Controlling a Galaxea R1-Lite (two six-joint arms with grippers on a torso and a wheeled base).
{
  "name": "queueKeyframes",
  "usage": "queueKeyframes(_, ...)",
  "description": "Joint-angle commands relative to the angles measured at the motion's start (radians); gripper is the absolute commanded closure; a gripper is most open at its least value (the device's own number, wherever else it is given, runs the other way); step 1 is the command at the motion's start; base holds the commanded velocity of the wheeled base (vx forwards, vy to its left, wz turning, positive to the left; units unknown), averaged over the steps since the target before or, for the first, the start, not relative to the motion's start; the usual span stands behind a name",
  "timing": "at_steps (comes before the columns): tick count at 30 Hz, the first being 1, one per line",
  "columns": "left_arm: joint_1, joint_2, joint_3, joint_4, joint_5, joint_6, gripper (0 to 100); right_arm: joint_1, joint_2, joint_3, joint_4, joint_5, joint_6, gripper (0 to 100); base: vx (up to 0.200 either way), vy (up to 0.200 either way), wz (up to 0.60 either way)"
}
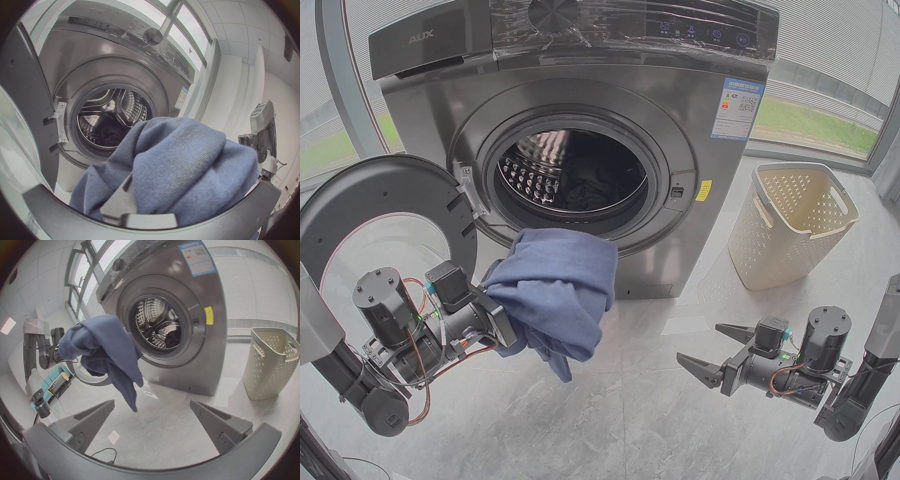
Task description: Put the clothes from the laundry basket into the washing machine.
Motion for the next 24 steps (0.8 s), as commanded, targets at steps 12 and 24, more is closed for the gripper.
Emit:
queueKeyframes(12, -0.044, 0.008, 0.031, -0.004, -0.006, 0.044, 100, -0.015, 0.003, 0.002, -0.001, 0.007, 0.001, 0, 0.067, 0.0, 0.0)
queueKeyframes(24, -0.058, 0.062, 0.028, -0.004, 0.001, 0.046, 100, 0.012, -0.011, 0.01, -0.001, 0.003, 0.003, 0, 0.2, 0.0, 0.0)
